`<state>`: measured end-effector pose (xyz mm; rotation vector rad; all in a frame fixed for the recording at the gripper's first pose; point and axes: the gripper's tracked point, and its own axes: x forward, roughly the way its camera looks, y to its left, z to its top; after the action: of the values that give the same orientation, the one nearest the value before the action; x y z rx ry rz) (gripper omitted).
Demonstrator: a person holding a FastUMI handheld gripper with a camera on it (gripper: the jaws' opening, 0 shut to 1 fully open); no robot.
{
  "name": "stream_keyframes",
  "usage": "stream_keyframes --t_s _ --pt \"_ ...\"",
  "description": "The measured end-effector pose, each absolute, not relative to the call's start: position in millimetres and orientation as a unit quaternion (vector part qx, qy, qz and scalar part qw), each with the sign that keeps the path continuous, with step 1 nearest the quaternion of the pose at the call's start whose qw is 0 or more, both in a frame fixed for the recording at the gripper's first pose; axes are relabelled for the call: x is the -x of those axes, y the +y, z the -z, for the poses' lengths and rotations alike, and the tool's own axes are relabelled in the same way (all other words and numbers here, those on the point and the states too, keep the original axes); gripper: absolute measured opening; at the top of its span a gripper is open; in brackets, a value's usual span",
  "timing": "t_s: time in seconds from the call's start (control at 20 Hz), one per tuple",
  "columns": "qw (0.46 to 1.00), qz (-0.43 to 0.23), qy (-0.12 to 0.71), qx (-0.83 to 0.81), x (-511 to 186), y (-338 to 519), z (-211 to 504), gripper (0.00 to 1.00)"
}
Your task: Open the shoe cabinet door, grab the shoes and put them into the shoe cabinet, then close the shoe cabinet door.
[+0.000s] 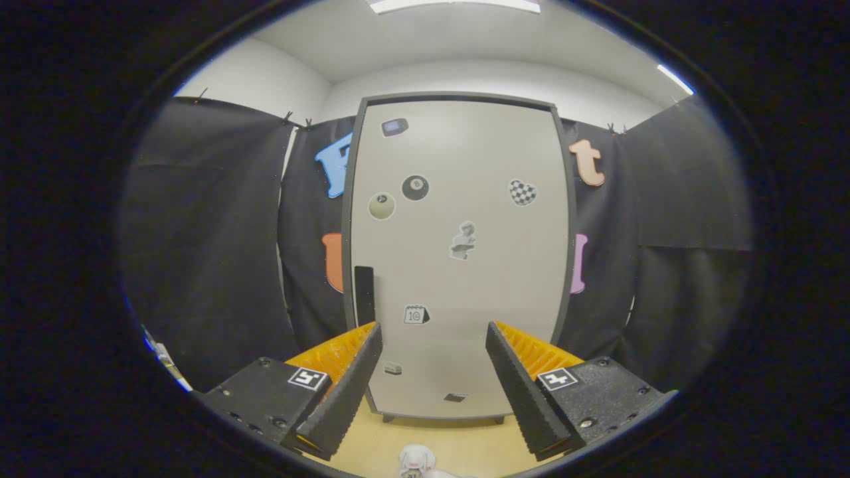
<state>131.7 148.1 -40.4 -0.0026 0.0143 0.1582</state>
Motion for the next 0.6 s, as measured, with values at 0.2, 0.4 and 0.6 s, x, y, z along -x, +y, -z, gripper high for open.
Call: stream_keyframes --t_s 0.2,0.4,0.6 --pt "0.994 -0.106 0.014 -0.011 -177.5 194.5 50.1 1.0" --pt "0.993 -0.117 0.019 -0.01 -220.5 226.5 54.1 1.0" --pt "0.992 -0.12 0.032 -0.021 -255.1 244.2 60.6 1.0"
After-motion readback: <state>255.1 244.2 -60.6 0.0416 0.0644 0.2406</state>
